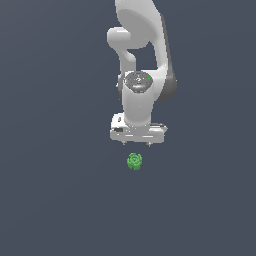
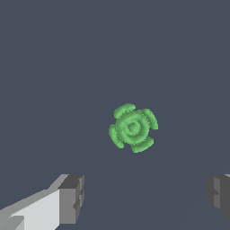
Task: Pick up the object and move it to a goal position.
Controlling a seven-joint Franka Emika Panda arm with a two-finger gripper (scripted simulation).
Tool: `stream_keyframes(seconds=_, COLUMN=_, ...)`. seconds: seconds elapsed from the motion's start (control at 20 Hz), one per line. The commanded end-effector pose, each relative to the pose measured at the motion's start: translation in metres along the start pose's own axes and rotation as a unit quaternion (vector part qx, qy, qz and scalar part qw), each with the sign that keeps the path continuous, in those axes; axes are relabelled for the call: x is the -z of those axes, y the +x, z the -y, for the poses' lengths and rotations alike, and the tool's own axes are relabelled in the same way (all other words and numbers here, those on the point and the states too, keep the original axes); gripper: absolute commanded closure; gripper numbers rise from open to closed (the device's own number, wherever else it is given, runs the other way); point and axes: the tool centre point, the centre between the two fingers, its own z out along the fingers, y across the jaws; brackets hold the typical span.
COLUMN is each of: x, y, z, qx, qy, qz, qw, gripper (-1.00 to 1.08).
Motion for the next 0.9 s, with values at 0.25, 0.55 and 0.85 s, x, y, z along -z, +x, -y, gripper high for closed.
stream_keyframes(seconds=0.25, x=-0.03, y=0.017, z=-0.002, qx=-0.081, qy=-0.009, qz=0.001, qw=0.9967, gripper=-0.92)
stream_keyframes(seconds=0.55, x=-0.048, y=0.025, z=-0.003, qx=-0.125, qy=-0.015, qz=0.0, qw=0.9921, gripper=-0.92)
stream_keyframes(seconds=0.85, x=-0.056, y=0.029, z=-0.003, qx=-0.144, qy=-0.019, qz=0.0, qw=0.9894, gripper=-0.92)
